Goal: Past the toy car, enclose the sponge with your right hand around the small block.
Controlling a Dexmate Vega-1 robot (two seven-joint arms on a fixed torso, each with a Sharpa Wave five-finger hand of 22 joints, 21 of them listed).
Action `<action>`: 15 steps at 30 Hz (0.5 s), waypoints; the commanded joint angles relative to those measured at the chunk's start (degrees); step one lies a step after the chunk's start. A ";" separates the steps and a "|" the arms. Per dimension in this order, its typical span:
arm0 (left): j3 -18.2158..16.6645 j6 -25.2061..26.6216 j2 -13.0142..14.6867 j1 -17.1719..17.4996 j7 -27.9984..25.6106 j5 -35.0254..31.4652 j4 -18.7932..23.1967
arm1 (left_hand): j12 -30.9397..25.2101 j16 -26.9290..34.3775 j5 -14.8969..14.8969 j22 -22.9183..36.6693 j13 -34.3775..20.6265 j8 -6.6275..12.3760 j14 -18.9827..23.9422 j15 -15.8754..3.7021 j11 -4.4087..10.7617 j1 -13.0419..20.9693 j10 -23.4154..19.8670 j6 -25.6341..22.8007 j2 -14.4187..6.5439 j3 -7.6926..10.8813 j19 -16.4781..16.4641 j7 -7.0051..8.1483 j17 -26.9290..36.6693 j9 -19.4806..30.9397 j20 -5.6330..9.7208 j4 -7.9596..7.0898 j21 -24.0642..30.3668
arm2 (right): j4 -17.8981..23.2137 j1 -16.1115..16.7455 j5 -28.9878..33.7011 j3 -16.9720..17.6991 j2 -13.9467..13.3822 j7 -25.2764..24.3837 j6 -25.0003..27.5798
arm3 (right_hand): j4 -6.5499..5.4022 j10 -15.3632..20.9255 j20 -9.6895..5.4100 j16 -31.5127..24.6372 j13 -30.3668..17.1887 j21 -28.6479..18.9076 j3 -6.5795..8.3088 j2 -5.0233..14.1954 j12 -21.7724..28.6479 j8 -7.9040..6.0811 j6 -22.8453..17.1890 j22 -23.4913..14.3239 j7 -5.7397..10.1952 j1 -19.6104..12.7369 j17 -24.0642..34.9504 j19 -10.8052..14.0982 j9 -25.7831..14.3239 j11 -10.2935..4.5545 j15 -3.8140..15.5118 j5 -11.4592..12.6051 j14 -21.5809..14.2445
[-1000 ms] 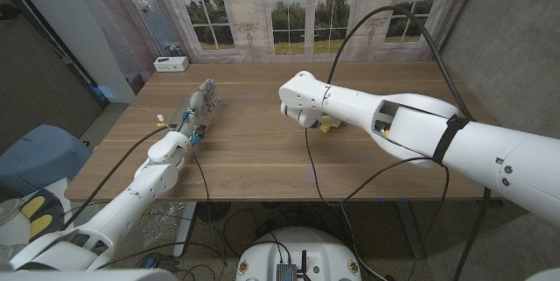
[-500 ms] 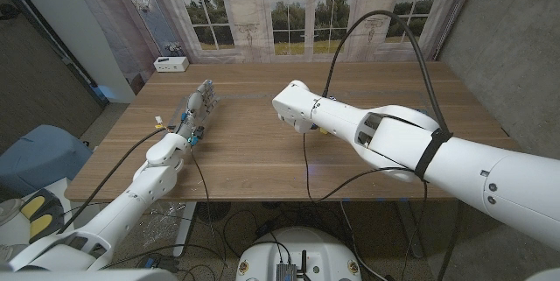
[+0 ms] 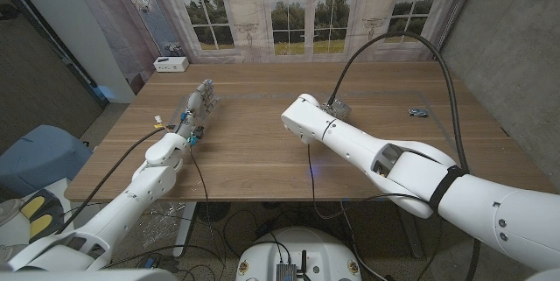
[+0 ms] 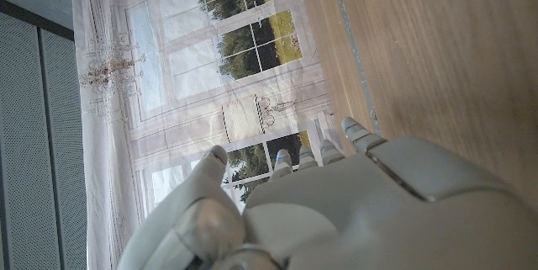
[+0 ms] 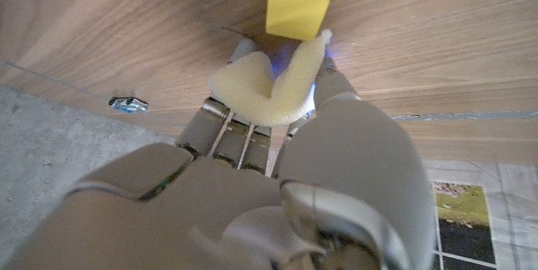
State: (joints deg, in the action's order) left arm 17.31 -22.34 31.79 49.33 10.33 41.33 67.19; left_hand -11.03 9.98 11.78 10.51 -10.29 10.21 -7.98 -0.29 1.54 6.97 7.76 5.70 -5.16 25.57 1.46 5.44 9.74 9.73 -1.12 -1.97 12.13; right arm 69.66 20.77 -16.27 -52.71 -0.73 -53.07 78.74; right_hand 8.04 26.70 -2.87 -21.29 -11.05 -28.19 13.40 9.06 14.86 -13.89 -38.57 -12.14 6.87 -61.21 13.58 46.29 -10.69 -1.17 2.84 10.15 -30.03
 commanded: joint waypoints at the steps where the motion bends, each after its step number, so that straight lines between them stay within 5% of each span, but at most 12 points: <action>1: 0.02 0.15 0.37 0.23 0.75 0.22 0.40 | -0.17 0.14 -0.16 0.27 -0.20 -0.01 -0.59 -0.15 0.04 0.65 0.48 0.35 0.00 0.12 0.26 0.40 0.08 0.16 -0.38 0.42 -0.13 | 14.69 6.43 8.08 3.77 -2.93 0.93 0.30 | 0.11 1.29 -1.05 -0.29 -0.30 -0.54 0.90 0.42 0.58 -0.34 -1.24 0.10 -0.31 -0.62 0.04 0.33 -0.15 0.07 4.11 0.09 -1.13; 15: -0.53 -0.24 1.25 1.60 1.02 0.57 1.69 | -0.20 0.18 -0.21 0.27 -0.20 0.03 -0.60 -0.13 -0.09 0.81 0.50 0.39 -0.09 0.18 0.20 0.48 0.07 0.16 -0.32 0.65 -0.10 | 19.67 10.55 13.20 4.48 -3.36 1.77 0.28 | 0.26 1.01 -1.69 0.26 -0.30 -0.71 1.58 0.52 -0.08 0.35 -1.05 0.15 -0.30 -1.22 0.02 -0.54 -0.14 -0.18 4.37 0.09 -0.69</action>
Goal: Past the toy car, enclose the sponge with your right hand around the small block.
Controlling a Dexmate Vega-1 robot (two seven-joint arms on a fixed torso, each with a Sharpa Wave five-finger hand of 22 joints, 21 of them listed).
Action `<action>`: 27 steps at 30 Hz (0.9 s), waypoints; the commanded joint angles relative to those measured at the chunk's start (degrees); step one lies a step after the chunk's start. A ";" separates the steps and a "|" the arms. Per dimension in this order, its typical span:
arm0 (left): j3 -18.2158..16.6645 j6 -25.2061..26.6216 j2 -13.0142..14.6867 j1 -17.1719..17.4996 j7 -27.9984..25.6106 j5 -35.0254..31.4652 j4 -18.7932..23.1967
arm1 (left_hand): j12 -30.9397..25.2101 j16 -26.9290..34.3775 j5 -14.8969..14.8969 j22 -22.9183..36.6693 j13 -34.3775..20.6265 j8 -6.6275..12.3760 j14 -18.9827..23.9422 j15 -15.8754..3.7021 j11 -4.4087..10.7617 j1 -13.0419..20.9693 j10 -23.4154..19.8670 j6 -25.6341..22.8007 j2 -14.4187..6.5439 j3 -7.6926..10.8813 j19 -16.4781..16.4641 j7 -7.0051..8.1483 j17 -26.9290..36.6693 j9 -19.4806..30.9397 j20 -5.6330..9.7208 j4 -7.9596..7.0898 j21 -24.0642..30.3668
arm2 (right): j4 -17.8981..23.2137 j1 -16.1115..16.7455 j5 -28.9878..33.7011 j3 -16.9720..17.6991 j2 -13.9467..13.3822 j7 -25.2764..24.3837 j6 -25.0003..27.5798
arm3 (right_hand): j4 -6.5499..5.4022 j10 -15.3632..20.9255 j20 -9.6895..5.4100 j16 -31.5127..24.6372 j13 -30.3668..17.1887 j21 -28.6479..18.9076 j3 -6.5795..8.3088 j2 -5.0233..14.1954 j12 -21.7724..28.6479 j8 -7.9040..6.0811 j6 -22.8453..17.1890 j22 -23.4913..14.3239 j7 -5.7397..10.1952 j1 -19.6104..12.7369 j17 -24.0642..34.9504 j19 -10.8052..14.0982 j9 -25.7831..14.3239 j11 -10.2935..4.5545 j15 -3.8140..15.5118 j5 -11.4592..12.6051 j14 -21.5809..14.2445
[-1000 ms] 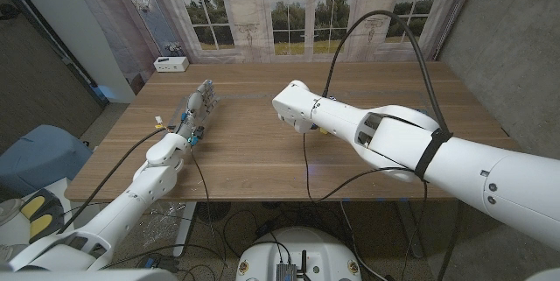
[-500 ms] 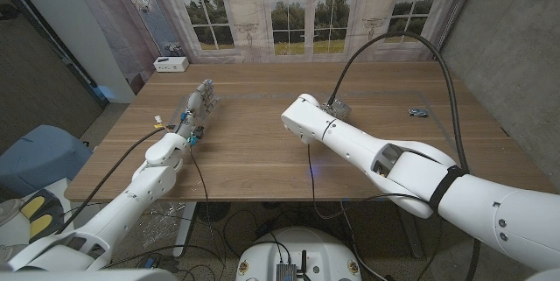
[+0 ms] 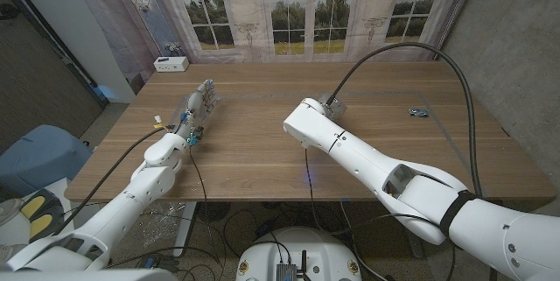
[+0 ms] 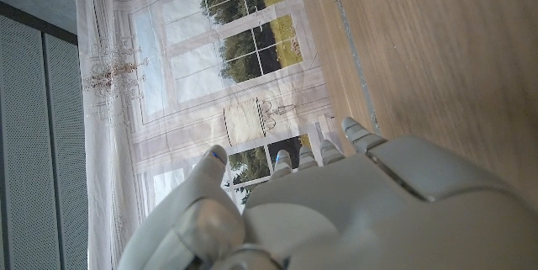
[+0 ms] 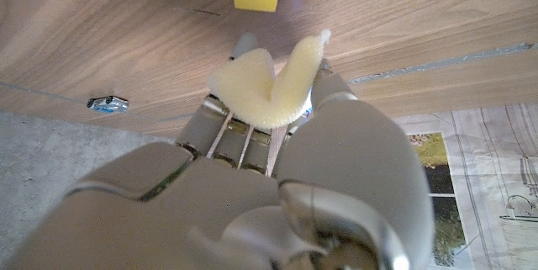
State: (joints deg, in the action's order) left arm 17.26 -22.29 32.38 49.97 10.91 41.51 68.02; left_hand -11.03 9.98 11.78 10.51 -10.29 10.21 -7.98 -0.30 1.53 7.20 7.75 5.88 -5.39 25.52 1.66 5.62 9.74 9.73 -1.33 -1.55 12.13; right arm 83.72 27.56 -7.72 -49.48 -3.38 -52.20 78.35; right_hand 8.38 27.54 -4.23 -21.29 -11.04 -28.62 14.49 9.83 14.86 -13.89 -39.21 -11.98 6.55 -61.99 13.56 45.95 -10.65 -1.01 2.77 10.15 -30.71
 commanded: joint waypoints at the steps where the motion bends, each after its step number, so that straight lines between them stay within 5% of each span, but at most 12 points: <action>1: -0.50 -0.28 0.74 1.01 0.58 0.41 0.88 | -0.21 0.18 -0.22 0.27 -0.20 0.02 -0.60 -0.11 -0.05 0.60 0.51 0.23 0.13 0.24 0.01 0.33 0.08 0.16 -0.13 0.25 -0.10 | 5.90 4.04 4.92 1.29 -0.63 0.91 0.89 | -0.11 0.16 -0.38 0.28 -0.30 -0.26 0.49 -0.24 -0.11 0.37 -0.41 -0.01 0.00 -0.41 0.05 -0.28 -0.18 -0.36 4.45 0.08 0.02; 27: -1.39 -0.61 2.58 3.32 1.79 1.11 3.02 | -0.28 0.22 -0.32 0.27 -0.20 0.07 -0.61 -0.12 -0.14 0.87 0.47 0.28 0.00 0.33 -0.02 0.39 0.07 0.16 -0.07 0.67 -0.08 | 8.60 9.16 9.67 1.27 1.02 2.74 1.64 | -0.56 -0.06 -0.56 0.61 -0.33 -0.74 0.51 -0.49 -0.83 1.19 -0.11 0.06 0.03 0.12 0.33 -0.72 -0.20 -0.37 4.19 -0.04 0.45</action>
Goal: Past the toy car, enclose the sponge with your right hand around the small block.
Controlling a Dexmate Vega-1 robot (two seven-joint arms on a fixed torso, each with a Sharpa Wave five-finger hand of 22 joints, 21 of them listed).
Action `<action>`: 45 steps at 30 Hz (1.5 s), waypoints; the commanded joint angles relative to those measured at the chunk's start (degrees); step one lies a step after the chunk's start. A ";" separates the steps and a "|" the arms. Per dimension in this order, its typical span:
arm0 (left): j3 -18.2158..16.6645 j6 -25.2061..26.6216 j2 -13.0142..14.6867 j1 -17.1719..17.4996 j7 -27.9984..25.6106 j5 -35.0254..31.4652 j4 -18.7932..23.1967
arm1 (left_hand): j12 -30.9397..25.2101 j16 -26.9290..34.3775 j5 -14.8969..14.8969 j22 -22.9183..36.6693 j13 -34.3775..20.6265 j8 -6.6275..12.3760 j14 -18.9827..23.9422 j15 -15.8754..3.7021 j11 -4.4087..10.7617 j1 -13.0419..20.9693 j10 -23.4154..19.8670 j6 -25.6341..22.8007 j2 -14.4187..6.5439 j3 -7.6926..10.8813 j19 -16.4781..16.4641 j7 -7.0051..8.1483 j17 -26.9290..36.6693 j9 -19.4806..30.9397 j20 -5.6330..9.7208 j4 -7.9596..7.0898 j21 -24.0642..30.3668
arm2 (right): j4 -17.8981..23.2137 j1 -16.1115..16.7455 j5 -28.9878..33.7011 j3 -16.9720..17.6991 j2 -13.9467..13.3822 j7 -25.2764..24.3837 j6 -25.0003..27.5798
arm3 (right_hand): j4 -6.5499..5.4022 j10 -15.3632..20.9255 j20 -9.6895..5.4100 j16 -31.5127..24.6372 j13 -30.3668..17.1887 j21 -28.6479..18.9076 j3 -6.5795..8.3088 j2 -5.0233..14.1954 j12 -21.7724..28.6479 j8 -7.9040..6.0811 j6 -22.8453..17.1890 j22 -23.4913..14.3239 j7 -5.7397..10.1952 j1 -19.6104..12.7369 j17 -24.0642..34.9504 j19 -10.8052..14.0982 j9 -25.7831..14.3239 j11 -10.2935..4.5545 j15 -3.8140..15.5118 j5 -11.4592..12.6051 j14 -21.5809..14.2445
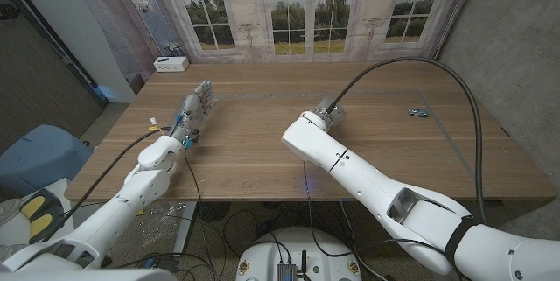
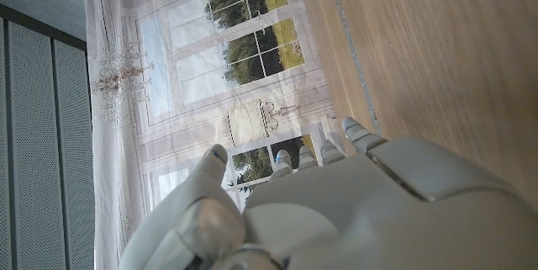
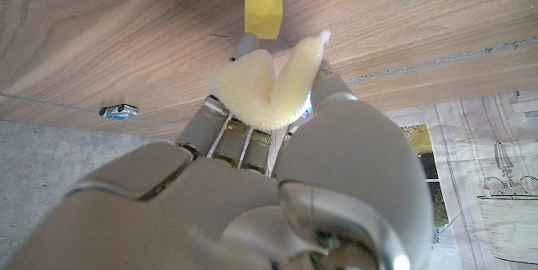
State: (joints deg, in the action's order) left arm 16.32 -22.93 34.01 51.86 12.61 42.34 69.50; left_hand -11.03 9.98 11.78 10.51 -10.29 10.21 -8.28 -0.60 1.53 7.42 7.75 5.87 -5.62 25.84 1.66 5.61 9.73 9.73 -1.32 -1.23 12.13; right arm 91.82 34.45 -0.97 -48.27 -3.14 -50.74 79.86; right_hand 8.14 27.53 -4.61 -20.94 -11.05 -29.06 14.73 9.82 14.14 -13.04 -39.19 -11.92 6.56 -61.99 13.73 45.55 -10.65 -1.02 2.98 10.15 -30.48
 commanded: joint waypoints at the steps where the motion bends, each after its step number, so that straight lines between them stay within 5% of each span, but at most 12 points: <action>1: -0.47 0.03 1.01 1.58 0.03 0.28 1.70 | -0.28 0.21 -0.32 0.27 -0.20 0.07 -0.33 0.13 -0.11 0.65 0.48 0.31 0.23 0.01 -0.01 0.37 0.08 0.16 -0.05 0.36 -0.08 | 0.36 2.41 3.32 0.07 0.85 1.58 0.12 | -0.31 -0.07 -0.21 0.26 -0.33 -0.30 0.29 -0.49 -0.15 0.36 -0.14 0.00 0.06 0.11 0.18 -0.42 -0.20 -0.42 4.02 -0.04 0.25; 22: -0.93 1.05 2.26 3.63 -1.21 0.31 4.43 | -0.28 0.21 -0.41 0.28 -0.20 0.08 -0.37 0.14 -0.01 0.77 0.58 0.38 0.20 0.02 0.00 0.40 0.08 0.16 -0.17 0.66 -0.07 | -4.61 2.12 5.29 -0.41 1.74 4.51 -0.24 | -0.39 -1.12 -0.05 0.43 -0.40 -0.36 0.09 -0.69 -1.14 1.31 0.76 0.05 0.78 0.15 0.83 -2.17 -0.24 -0.91 4.21 -0.11 1.57; 33: -0.70 1.44 2.34 2.70 -0.60 0.17 3.53 | -0.31 0.22 -0.43 0.29 -0.20 0.08 -0.39 0.19 0.10 0.81 0.55 0.42 0.16 0.02 -0.01 0.41 0.09 0.16 -0.15 0.78 -0.06 | -6.22 1.59 3.13 -0.48 2.02 5.24 -0.91 | -0.81 -1.61 -0.79 0.55 -0.44 -2.00 -0.29 -1.11 -1.64 1.94 2.07 0.04 0.22 1.10 0.81 0.56 -0.29 -0.51 4.04 -0.13 1.14; 38: -0.56 1.23 2.04 1.97 -0.05 0.18 2.63 | -0.30 0.23 -0.44 0.29 -0.20 0.09 -0.38 0.17 0.07 0.82 0.58 0.41 0.14 0.03 -0.04 0.39 0.09 0.16 -0.05 0.82 -0.04 | -7.07 1.61 3.40 -0.26 2.34 3.89 -1.85 | 1.80 0.78 -7.25 0.13 -0.51 -5.43 3.10 0.11 -1.41 1.45 0.43 -0.61 -1.36 -5.12 0.72 3.71 -0.40 -0.97 8.58 0.34 -1.99; 42: -0.44 1.12 1.70 1.40 0.41 0.30 1.83 | -0.31 0.22 -0.45 0.29 -0.20 0.11 -0.42 0.16 -0.11 0.82 0.58 0.37 0.13 0.02 0.00 0.40 0.10 0.16 -0.06 0.85 -0.06 | -8.25 0.84 2.97 -0.09 2.71 4.01 -0.71 | 2.68 0.72 -8.06 0.53 -0.54 -6.71 4.41 -0.66 -1.84 1.60 0.35 -1.16 -2.28 -9.00 0.85 3.19 -0.43 -1.53 9.93 0.43 -1.81; 45: -0.35 1.00 1.48 1.05 0.56 0.27 1.37 | -0.32 0.23 -0.46 0.29 -0.20 0.11 -0.42 0.15 -0.17 0.81 0.55 0.37 0.13 0.01 0.00 0.39 0.10 0.16 -0.09 0.87 -0.06 | -8.76 0.98 3.15 0.10 2.80 3.30 -0.92 | 3.01 0.43 -8.45 0.87 -0.67 -8.74 6.03 -1.52 -2.26 1.71 0.51 -1.98 -2.17 -16.16 1.23 1.92 -0.56 -2.61 10.51 0.70 -1.99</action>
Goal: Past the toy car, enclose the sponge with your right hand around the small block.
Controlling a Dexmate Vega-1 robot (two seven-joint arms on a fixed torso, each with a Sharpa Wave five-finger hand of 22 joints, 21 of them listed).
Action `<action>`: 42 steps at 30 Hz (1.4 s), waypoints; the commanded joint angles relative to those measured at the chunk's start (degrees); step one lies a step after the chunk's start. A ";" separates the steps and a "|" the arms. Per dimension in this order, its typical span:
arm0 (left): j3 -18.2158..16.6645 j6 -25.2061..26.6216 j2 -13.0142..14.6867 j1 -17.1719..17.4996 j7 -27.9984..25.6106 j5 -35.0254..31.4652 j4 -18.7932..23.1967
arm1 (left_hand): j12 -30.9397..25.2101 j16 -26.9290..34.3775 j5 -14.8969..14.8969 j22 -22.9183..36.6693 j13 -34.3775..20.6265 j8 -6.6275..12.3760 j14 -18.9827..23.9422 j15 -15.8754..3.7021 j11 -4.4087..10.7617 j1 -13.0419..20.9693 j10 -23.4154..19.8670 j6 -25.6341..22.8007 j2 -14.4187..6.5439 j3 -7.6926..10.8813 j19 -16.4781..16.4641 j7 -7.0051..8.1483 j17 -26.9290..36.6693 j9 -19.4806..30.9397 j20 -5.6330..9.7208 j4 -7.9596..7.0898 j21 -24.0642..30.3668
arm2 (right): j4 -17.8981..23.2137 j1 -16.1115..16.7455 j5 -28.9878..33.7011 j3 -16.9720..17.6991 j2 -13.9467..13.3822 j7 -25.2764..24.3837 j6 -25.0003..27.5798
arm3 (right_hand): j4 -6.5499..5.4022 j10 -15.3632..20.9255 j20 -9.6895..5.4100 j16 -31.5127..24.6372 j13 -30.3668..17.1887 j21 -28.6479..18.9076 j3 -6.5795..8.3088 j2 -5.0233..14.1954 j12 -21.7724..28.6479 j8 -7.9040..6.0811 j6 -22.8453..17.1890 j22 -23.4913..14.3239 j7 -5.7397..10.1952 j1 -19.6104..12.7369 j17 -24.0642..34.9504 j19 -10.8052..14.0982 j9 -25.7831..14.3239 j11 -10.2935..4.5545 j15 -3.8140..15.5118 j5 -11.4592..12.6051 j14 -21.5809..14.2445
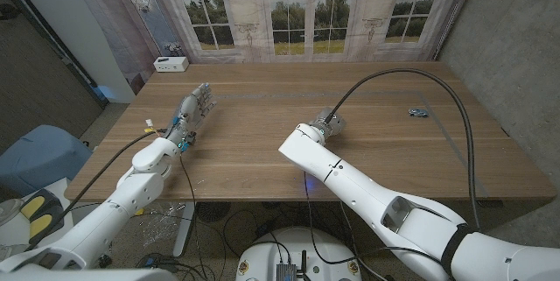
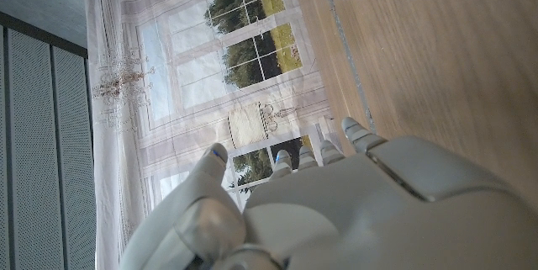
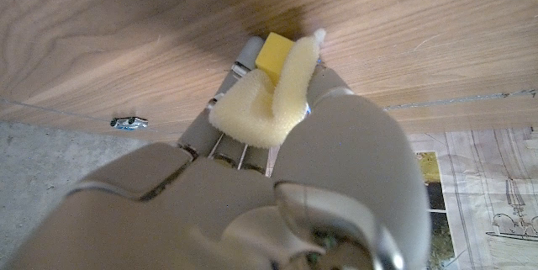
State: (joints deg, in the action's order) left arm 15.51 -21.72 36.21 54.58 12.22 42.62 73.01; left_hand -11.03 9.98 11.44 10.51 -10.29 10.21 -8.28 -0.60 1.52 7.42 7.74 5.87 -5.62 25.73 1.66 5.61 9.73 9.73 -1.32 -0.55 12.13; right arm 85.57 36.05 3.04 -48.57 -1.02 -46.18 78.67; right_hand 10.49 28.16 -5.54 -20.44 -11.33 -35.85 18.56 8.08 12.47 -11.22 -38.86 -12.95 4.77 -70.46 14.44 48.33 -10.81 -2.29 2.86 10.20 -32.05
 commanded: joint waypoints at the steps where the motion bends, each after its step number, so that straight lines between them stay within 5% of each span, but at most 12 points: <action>1: 0.49 -0.20 -0.80 -1.78 0.98 0.00 -2.25 | -0.32 0.22 -0.12 0.30 -0.20 0.11 -0.42 0.18 -0.19 0.81 0.57 0.36 0.13 0.12 0.01 0.39 0.11 0.16 -0.09 0.20 -0.06 | -2.14 -0.17 -0.78 0.65 0.42 -1.58 -0.46 | 0.66 0.27 -7.63 0.33 -0.47 -3.37 2.61 -0.55 -0.49 -0.35 -0.51 -1.34 -0.38 -11.52 0.56 -0.75 -0.53 -1.95 10.70 0.69 -1.33; 7: 0.85 -0.13 -1.15 -2.63 1.38 -0.17 -3.08 | -0.33 0.24 -0.13 0.30 -0.20 0.15 -0.41 0.18 -0.08 0.78 0.55 0.25 0.14 0.10 -0.01 0.35 0.12 0.16 -0.07 0.22 -0.05 | 0.59 2.34 -0.45 1.60 -2.21 -2.82 -5.89 | -0.06 3.71 -7.47 -0.29 -0.60 -7.45 2.79 -1.33 0.29 -1.68 -5.82 -1.91 -1.62 -18.67 0.31 -0.11 -0.88 -3.24 10.68 0.69 -5.65; 21: 1.27 0.30 -1.30 -3.18 0.78 -0.72 -2.82 | -0.36 0.27 -0.15 0.31 -0.20 0.14 -0.37 0.05 -0.09 0.67 0.52 0.23 0.15 0.03 0.07 0.36 0.14 0.16 -0.09 0.25 -0.06 | 4.63 5.68 3.07 -0.45 -9.73 -4.66 -20.76 | -1.22 9.60 -7.06 -0.32 -0.51 -12.99 2.43 -0.36 0.80 -3.02 -15.21 -1.12 -4.79 -21.01 -1.07 0.19 -1.01 -2.75 10.52 0.04 -11.96; 42: 1.23 0.41 -1.11 -2.25 -0.91 -1.20 -0.76 | -0.36 0.27 -0.15 0.32 -0.20 0.16 -0.40 0.14 0.04 0.55 0.53 0.13 0.10 -0.04 -0.02 0.27 0.15 0.16 -0.05 0.29 -0.01 | 7.34 7.58 8.69 0.04 -13.73 -5.41 -30.45 | -1.09 9.18 -7.06 0.39 -0.49 -13.75 2.50 -0.48 0.11 -2.16 -14.95 -0.40 -5.18 -21.30 -1.50 -0.67 -1.02 -3.10 10.53 0.01 -11.99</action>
State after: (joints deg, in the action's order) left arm 16.73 -21.44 34.99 51.90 12.03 41.63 71.31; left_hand -11.03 9.98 11.45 10.51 -10.29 10.21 -8.28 -0.60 1.52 7.42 7.74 5.87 -5.62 25.73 1.66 5.60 9.72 9.73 -1.32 -0.55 12.13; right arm 91.30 42.39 8.95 -49.32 -12.96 -50.48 53.45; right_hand 9.48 37.46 -5.72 -20.12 -11.72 -49.18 20.82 -0.97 12.81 -13.71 -53.75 -13.29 -0.02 -83.04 12.79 47.87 -11.58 -5.42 4.60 10.13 -43.60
